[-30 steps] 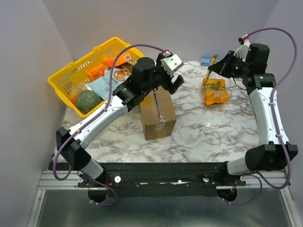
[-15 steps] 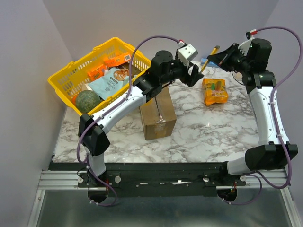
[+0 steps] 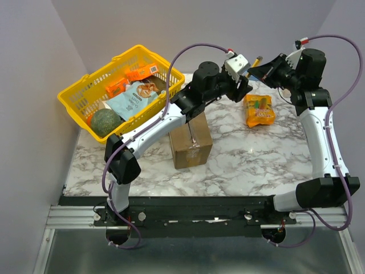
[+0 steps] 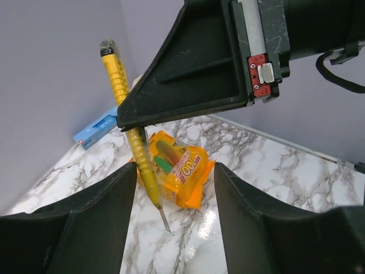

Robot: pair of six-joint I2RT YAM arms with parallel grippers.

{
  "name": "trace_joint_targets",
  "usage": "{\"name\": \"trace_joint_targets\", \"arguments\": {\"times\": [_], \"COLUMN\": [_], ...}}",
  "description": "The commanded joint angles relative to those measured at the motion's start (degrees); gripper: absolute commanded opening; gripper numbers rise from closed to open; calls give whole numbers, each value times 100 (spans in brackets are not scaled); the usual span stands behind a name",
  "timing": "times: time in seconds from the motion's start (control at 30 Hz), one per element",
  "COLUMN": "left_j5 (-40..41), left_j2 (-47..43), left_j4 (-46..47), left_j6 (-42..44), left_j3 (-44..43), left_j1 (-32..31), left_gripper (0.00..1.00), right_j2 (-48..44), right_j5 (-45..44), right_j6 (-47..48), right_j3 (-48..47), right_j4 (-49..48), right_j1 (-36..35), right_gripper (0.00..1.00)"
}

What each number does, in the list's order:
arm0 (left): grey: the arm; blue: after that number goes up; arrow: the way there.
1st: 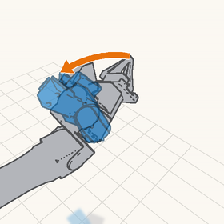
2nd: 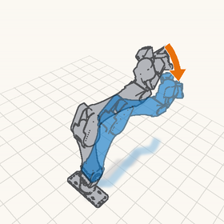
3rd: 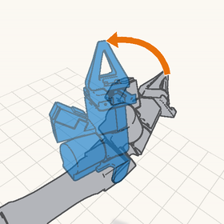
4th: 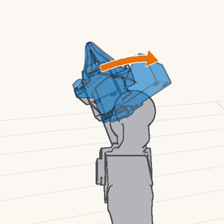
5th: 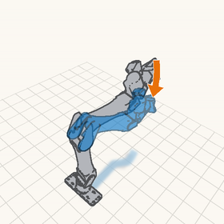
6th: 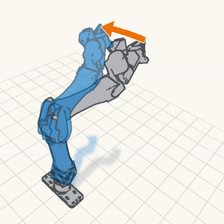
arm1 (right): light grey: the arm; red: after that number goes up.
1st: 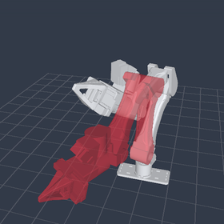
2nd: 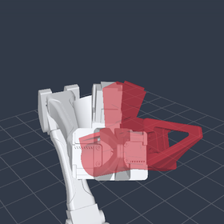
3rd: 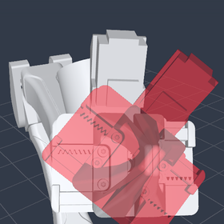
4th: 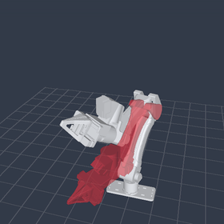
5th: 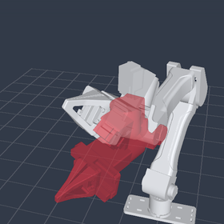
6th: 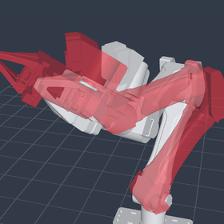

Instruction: Unpack the express box

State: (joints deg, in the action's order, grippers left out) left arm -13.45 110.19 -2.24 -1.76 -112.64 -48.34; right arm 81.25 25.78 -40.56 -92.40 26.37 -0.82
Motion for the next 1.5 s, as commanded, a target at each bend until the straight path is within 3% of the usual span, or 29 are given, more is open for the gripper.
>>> {"name": "trace_joint_targets", "arguments": {"times": [0.0, 0.27, 0.57, 0.77, 0.8, 0.87, 0.93, 0.97, 1.07, 1.23, 1.37, 1.4, 1.47], "left_j5": [527, 1090, 897, 546, 493, 449, 379, 57, -823, -3336, -4313, -4437, -4482], "left_j2": [73, 108, 125, 90, 38, -50, -278, -357, -752, -1578, -1984, -1993, -2019], "left_j4": [66, 48, -4, -435, -531, -576, -593, -619, -655, -610, -1733, -2432, -2955], "left_j6": [149, 448, 510, 729, 747, 782, 782, 782, 607, 860, 2272, 2520, 2899], "left_j3": [-144, -127, -65, -21, 5, 180, 399, 470, 856, 1813, 1895, 1817, 1684], "left_j1": [-35, -35, -35, -35, -9, 35, 148, 210, 691, 1423, 1696, 1739, 1740], "left_gripper": [58, 49, 38, 14, 2, 0, 0, 0, 0, 0, 0, 0, 0], "right_j2": [-215, -329, -400, -444, -452, -444, -479, -488, -636, -1373, -1490, -1455, -1263], "right_j5": [155, 208, 226, 199, 208, 269, 392, 427, 1269, 1973, 3483, 4008, 4416], "right_j6": [-75, -58, -75, -67, -49, 3, 450, 678, 1715, 3991, 6073, 6608, 6954], "right_j3": [99, 222, 363, 442, 442, 425, 294, 84, -59, 468, 688, 680, 592], "right_j4": [-150, -159, -167, -167, -159, -167, -2, 121, 298, 106, 464, 622, 1035], "right_j1": [-59, -120, -208, -217, -208, -208, -208, -165, 55, 187, 179, 179, 161], "right_gripper": [1, 1, 1, 1, 1, 3, 22, 42, 61, 68, 68, 67, 67]}}
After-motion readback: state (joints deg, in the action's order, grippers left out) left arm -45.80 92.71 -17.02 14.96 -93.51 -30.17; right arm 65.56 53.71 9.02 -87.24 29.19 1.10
